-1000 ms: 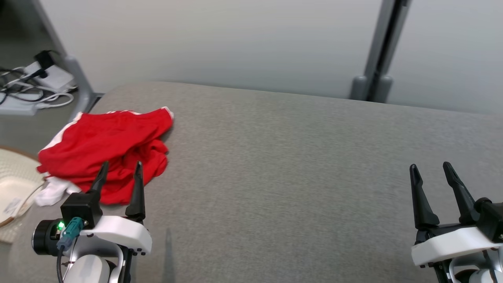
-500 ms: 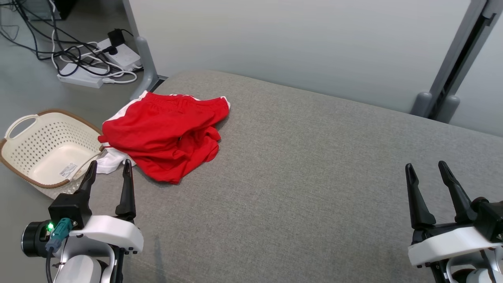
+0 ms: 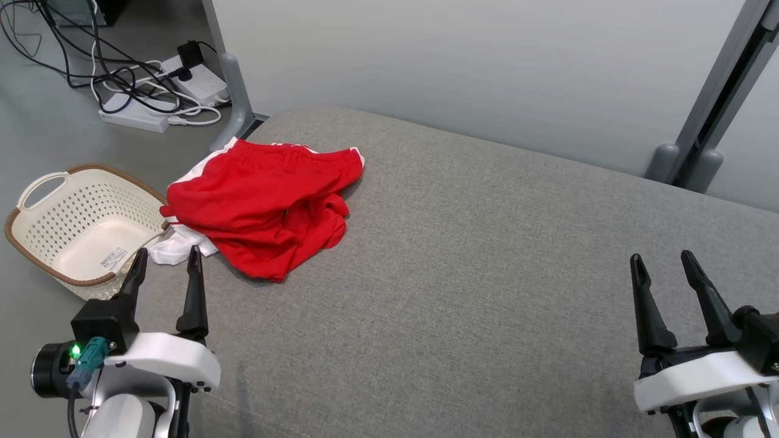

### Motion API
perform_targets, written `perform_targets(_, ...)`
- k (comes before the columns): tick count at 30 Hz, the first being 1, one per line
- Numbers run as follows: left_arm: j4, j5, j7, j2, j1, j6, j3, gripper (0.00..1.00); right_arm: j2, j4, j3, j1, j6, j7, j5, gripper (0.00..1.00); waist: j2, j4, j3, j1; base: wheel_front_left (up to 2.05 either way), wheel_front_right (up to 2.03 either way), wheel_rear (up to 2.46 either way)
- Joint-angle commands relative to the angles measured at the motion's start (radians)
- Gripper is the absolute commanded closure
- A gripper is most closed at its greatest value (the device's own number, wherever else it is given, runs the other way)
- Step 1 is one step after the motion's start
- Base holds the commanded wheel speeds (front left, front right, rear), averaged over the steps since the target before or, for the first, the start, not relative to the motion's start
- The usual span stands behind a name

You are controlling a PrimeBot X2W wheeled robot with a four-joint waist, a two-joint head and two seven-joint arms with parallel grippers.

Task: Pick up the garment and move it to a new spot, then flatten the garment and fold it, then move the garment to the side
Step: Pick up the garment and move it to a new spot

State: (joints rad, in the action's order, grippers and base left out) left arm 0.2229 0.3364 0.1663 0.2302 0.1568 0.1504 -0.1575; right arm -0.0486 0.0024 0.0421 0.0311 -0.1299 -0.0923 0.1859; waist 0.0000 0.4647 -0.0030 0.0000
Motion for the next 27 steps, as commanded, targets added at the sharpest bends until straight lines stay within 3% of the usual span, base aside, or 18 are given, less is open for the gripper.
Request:
perform_targets(1, -0.002, 0.005, 0.0, 0.004, 0.016, 0.001, 0.002, 0.0, -0.004, -0.001, 0.002, 0.001, -0.001, -0.003, 0.005, 0.0, 0.0, 0.0, 0.0, 0.0, 0.0, 0.0, 0.0)
perform_targets(15, 0.036, 0.033, -0.025, 0.047, 0.201, -0.036, 0.027, 0.0, -0.004, -0.045, -0.016, 0.042, -0.001, 0.041, -0.026, 0.0, 0.0, -0.095, 0.101, 0.0, 0.0, 0.0, 0.0)
perform_targets(18, 0.099, 0.062, -0.038, 0.053, 0.27, -0.055, 0.043, 0.0, -0.004, -0.063, -0.024, 0.069, -0.001, 0.055, -0.043, 0.0, 0.0, -0.138, 0.157, 0.0, 0.0, 0.0, 0.0)
perform_targets(27, 0.47, 0.158, -0.082, 0.077, 0.488, -0.157, 0.077, 0.0, -0.004, -0.104, -0.032, 0.166, -0.001, 0.077, -0.079, 0.0, 0.0, -0.257, 0.342, 0.0, 0.0, 0.0, 0.0)
